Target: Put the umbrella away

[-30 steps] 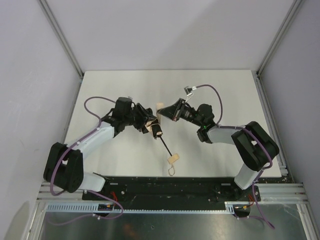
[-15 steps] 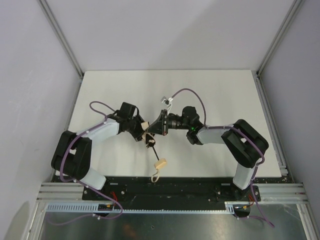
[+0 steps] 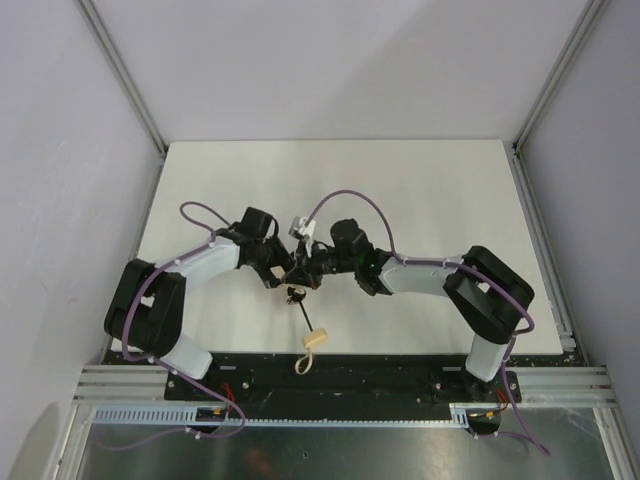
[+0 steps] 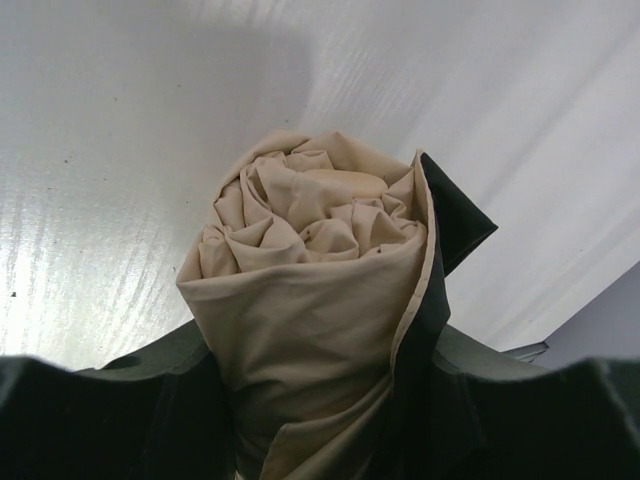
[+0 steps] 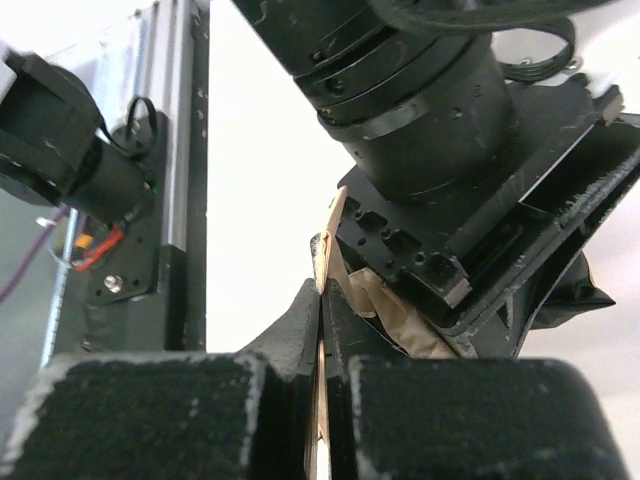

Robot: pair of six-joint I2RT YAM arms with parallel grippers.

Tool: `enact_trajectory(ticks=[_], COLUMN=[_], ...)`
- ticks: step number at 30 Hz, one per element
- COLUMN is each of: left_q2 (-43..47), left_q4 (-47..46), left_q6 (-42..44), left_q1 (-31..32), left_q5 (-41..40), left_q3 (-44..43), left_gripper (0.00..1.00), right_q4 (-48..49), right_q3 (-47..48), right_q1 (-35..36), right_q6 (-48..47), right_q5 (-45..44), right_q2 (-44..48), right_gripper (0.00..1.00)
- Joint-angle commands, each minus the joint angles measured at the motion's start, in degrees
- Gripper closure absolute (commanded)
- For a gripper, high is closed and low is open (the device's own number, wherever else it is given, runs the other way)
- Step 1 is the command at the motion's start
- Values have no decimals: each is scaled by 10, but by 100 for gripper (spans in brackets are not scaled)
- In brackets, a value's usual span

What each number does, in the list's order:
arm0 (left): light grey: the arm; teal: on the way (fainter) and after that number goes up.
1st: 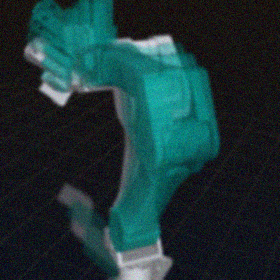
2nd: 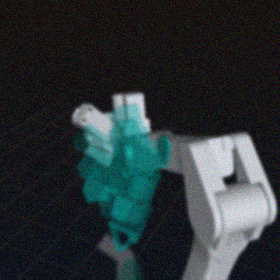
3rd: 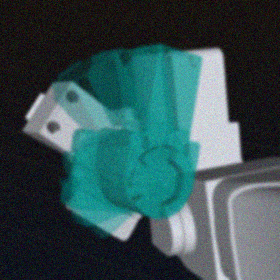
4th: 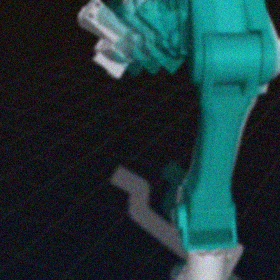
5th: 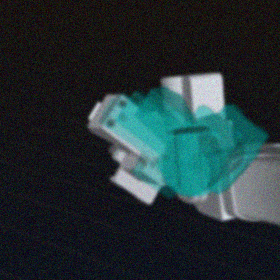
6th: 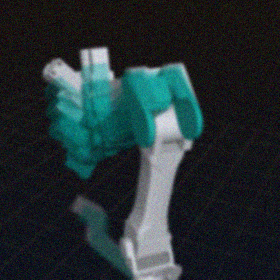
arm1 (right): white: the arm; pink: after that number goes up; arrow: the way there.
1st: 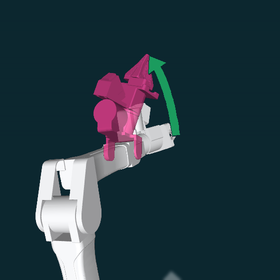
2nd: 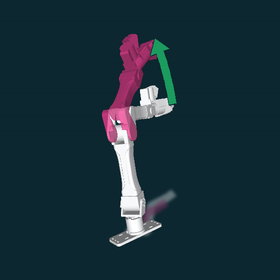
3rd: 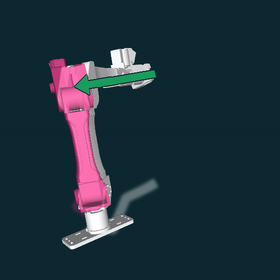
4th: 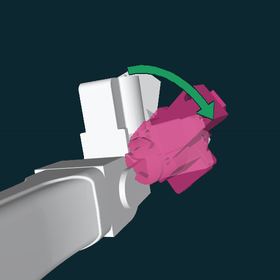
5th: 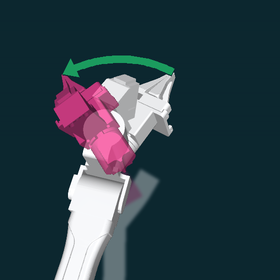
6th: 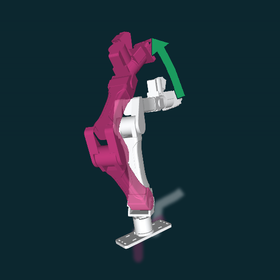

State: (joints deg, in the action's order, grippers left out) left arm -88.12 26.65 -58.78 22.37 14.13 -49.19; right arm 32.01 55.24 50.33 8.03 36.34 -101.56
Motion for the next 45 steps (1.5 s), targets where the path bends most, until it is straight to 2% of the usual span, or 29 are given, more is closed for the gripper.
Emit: enact_trajectory(ticks=[1,12,18,26,30,38,45], left_q2=[0,5,1,-7,-11,-14,-16], left_q4=[12,29,31,31,30,31,31], left_q6=[25,51,69,89,90,85,84], left_q1=[0,-4,-14,-16,-16,-16,-17], left_q5=[13,26,34,29,30,36,39], left_q3=[-33,-57,-64,-75,-70,-71,-71], left_gripper=[100,100,100,100,100,100,100], right_q4=[-103,-183,-213,-199,-189,-176,-169], right_q3=[34,58,57,57,56,55,53], right_q1=[26,66,67,64,64,63,56], right_q6=[-121,-185,-181,-149,-139,-132,-104], right_q5=[-50,-96,-80,-51,-42,-79,-46], right_q2=[24,9,8,-22,-37,-53,-68], right_gripper=[100,100,100,97,94,85,67])
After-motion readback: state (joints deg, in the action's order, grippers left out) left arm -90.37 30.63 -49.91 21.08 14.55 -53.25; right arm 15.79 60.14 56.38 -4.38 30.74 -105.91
